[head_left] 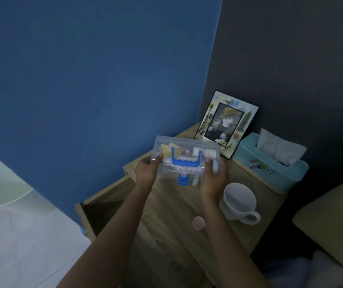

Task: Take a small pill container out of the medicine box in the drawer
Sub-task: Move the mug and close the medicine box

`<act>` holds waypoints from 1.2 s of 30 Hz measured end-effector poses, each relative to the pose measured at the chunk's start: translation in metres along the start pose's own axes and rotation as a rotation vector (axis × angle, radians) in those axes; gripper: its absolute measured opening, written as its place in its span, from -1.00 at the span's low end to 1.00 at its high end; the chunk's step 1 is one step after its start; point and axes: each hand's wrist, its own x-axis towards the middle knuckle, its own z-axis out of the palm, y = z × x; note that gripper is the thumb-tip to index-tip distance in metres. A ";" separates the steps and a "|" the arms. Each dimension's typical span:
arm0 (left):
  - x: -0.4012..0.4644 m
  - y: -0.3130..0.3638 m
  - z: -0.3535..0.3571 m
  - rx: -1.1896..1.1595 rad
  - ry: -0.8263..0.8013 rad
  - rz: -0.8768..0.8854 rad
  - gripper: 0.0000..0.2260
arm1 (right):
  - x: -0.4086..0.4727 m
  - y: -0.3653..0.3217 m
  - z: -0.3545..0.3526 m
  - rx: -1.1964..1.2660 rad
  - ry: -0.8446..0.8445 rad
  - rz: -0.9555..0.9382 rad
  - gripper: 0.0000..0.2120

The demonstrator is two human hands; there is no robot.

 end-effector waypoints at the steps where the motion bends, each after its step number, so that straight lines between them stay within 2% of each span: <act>1: 0.001 0.000 -0.001 0.019 -0.006 0.006 -0.67 | 0.000 0.001 0.001 0.008 0.001 0.008 -0.65; 7: 0.000 0.004 0.004 0.228 0.027 0.015 -0.62 | -0.001 0.001 0.003 0.033 -0.014 0.091 -0.56; 10: -0.019 -0.003 0.011 0.030 0.238 -0.034 -0.37 | -0.001 0.001 0.002 0.039 -0.030 0.091 -0.57; 12: -0.041 -0.018 0.018 -0.170 0.356 -0.011 -0.47 | -0.001 0.001 0.001 0.061 -0.032 0.093 -0.58; 14: -0.058 -0.036 0.028 -0.252 0.283 -0.062 -0.64 | 0.000 0.002 0.002 0.059 -0.028 0.093 -0.56; 18: -0.064 -0.049 0.041 -0.048 -0.098 -0.202 -0.54 | 0.001 0.003 0.002 0.034 -0.025 0.067 -0.58; 20: -0.063 -0.048 0.043 0.019 -0.201 -0.186 -0.64 | 0.001 0.004 0.002 0.017 -0.029 0.060 -0.56; 27: -0.061 -0.035 0.046 -0.012 -0.201 -0.024 -0.66 | 0.001 0.007 0.002 0.004 -0.030 0.017 -0.59; 32: -0.054 -0.036 0.048 -0.016 -0.189 0.001 -0.73 | 0.002 0.009 0.001 -0.020 -0.047 -0.042 -0.65; 36: -0.047 -0.033 0.055 0.045 -0.149 -0.004 -0.70 | 0.004 0.011 0.000 -0.040 -0.040 -0.043 -0.64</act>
